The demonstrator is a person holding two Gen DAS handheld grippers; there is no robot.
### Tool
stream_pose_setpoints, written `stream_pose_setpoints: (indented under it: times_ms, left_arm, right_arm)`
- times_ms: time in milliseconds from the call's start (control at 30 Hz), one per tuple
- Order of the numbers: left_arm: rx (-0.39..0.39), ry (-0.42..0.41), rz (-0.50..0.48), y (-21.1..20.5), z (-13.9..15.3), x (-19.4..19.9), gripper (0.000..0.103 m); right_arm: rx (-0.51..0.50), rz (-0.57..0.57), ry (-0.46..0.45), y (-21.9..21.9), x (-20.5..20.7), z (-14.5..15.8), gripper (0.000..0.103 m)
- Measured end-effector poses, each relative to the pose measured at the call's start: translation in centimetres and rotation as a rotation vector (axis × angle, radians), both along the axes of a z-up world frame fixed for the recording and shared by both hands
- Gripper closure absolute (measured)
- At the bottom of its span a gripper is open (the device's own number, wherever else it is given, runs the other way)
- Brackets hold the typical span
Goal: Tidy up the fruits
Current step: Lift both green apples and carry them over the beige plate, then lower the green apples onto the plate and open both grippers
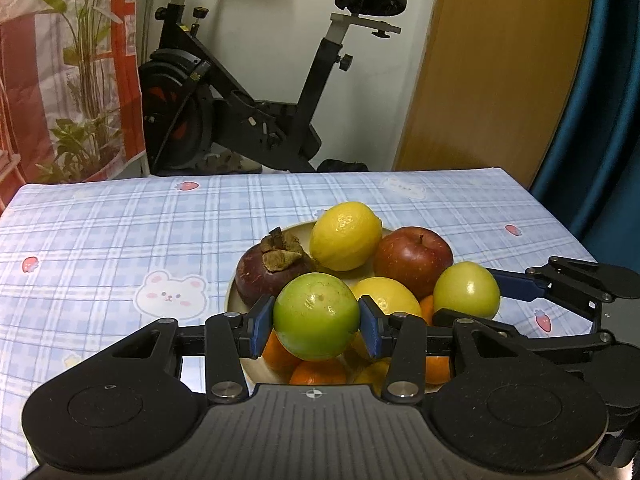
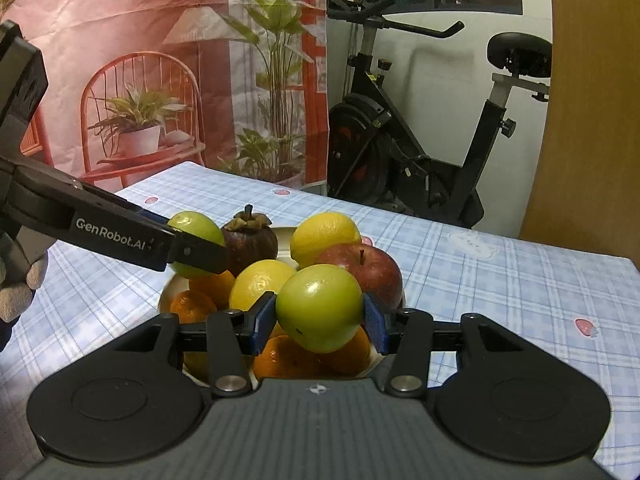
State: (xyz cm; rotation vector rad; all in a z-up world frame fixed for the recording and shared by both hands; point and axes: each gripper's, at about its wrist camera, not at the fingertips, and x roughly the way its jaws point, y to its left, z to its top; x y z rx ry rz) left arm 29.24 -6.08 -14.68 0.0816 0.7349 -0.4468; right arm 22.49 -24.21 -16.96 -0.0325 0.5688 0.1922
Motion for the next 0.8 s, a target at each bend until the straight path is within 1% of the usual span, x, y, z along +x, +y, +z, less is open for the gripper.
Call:
stream_pose_setpoints:
  times_ms: [267,400,467,567,667,800]
  left_arm:
    - [-0.007,0.010,0.012,0.3,-0.5,0.7,0.055]
    - [-0.027,0.022,0.024,0.5,-0.5,1.1,0.055]
    - [-0.059,0.026,0.021,0.8,-0.4,1.2,0.055]
    - [-0.062,0.025,0.018,0.6,-0.2,1.4,0.051]
    - [-0.066,0.024,0.011,0.5,-0.2,1.3,0.048]
    - [-0.070,0.019,0.018,0.7,-0.1,1.3,0.047]
  right_arm:
    - [0.010,0.011,-0.013,0.1,0.7,-0.5,0.053]
    - [0.023,0.013,-0.019,0.1,1.0,-0.6,0.053]
    - [0.025,0.022,-0.016,0.3,1.1,-0.5,0.053]
    - [0.012,0.037,-0.014,0.8,1.2,-0.4,0.050]
    - [0.010,0.044,-0.011,0.9,1.3,-0.4,0.049]
    - [0.006,0.043,0.002,0.9,1.3,-0.4,0.047]
